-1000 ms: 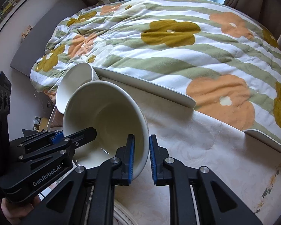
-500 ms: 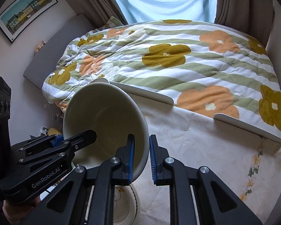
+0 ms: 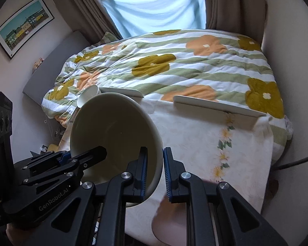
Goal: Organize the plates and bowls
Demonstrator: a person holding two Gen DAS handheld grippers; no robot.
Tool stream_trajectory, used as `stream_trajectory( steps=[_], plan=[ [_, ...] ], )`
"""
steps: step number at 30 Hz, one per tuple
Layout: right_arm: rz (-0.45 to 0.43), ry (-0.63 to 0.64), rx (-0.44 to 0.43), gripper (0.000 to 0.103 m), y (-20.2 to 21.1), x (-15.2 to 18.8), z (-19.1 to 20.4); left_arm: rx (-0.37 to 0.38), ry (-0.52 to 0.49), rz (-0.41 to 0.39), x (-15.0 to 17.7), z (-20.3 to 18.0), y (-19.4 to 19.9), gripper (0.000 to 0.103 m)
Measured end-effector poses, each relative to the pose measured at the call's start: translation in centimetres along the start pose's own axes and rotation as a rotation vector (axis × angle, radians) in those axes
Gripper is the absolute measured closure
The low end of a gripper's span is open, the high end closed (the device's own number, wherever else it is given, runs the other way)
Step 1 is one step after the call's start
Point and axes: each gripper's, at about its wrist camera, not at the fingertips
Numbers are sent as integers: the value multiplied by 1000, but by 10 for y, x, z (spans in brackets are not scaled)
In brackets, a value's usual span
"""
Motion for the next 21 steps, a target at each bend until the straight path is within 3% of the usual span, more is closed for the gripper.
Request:
stream_trajectory(
  steps=[11, 21],
  plan=[
    [60, -232, 27, 89, 0, 65, -67, 51, -196, 194, 17, -67, -56, 87],
    [145, -395, 29, 89, -32, 101, -88, 8, -352, 339, 30, -88, -108, 87]
  ],
)
Point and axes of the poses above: each gripper's, at about its wrist camera, not at the fingertips, and y roughly against the way its jaws point, z to its left, x to its underside, and after that the axes turned 12 degrees about z, right-handed
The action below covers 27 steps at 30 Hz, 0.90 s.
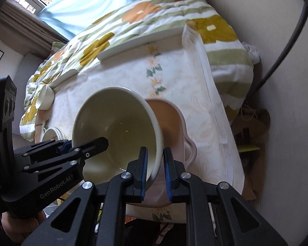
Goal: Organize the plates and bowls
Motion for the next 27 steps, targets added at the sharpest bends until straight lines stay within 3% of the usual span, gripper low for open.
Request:
stream_trajectory(
  steps=[17, 27],
  plan=[
    [41, -94, 23, 89, -37, 10, -14, -104, -107, 49, -15, -8, -41, 87],
    [43, -120, 35, 89, -28, 10, -14, -170, -159, 18, -17, -18, -31, 87]
  ],
)
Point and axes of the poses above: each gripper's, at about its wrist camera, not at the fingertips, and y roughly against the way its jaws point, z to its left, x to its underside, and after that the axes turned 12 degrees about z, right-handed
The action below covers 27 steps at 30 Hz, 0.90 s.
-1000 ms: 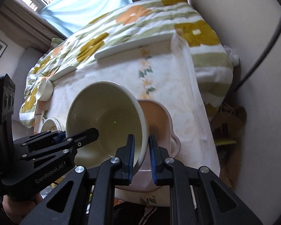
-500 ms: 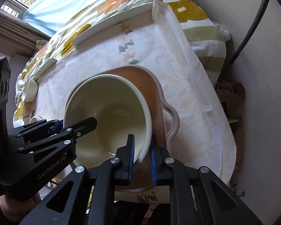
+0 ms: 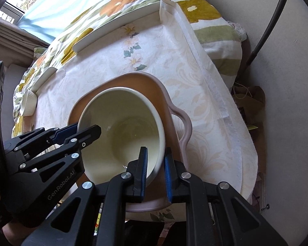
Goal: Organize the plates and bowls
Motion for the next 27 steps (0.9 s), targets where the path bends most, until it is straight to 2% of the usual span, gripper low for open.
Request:
stream_trajectory(
  steps=[9, 15, 19, 23, 24, 25, 26, 27],
  plan=[
    [-22, -2, -14, 89, 13, 8, -2, 3, 11, 2, 0, 2, 2, 87],
    [-73, 33, -22, 89, 36, 17, -2, 20, 35, -30, 10, 5, 21, 87],
    [-122, 117, -18, 89, 54, 23, 5, 45, 65, -92, 21, 9, 49, 87],
    [-195, 228, 2, 89, 75, 29, 19, 78, 150, -228, 40, 26, 88, 82],
    [-214, 257, 3, 89, 80, 31, 23, 76, 180, -264, 45, 32, 97, 76],
    [-232, 290, 0, 89, 84, 31, 28, 67, 212, -297, 51, 38, 107, 57],
    [-247, 312, -4, 83, 87, 31, 32, 52, 247, -331, 58, 44, 116, 41],
    [-259, 337, -10, 65, 90, 30, 36, 32, 282, -368, 65, 51, 125, 12]
  ],
)
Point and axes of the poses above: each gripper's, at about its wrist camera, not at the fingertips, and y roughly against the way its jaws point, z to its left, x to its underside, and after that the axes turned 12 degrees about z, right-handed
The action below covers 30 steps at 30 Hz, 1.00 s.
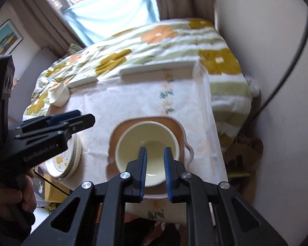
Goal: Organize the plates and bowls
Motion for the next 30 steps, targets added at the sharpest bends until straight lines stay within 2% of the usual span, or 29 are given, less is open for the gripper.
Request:
stream_trajectory(
  steps=[1, 2, 3, 8, 13, 16, 18, 20, 23, 27, 30],
  plan=[
    [-10, 22, -10, 50, 1, -3, 4, -15, 33, -47, 2, 8, 12, 1],
    [-19, 40, -22, 21, 0, -6, 6, -23, 67, -88, 5, 18, 23, 1],
    [-31, 58, -37, 8, 0, -9, 9, -30, 94, -106, 6, 25, 31, 1],
    [-62, 146, -102, 7, -9, -30, 32, -98, 273, -183, 22, 77, 66, 1],
    [-110, 270, -168, 7, -7, -65, 82, -190, 417, -262, 42, 137, 100, 1],
    [-83, 333, -140, 7, -13, -91, 119, -218, 512, -271, 48, 179, 109, 1],
    [-75, 347, -142, 7, -20, -108, 140, -203, 577, -277, 50, 210, 110, 1],
    [-72, 347, -178, 7, -31, -127, 161, -175, 641, -270, 52, 241, 107, 1],
    [-37, 326, -203, 7, -57, -158, 194, -108, 727, -247, 50, 294, 92, 1],
    [38, 335, -235, 7, -107, -198, 241, -42, 801, -202, 37, 357, 54, 2],
    [121, 343, -247, 7, -155, -223, 274, -18, 821, -149, 22, 391, 16, 10]
  ],
)
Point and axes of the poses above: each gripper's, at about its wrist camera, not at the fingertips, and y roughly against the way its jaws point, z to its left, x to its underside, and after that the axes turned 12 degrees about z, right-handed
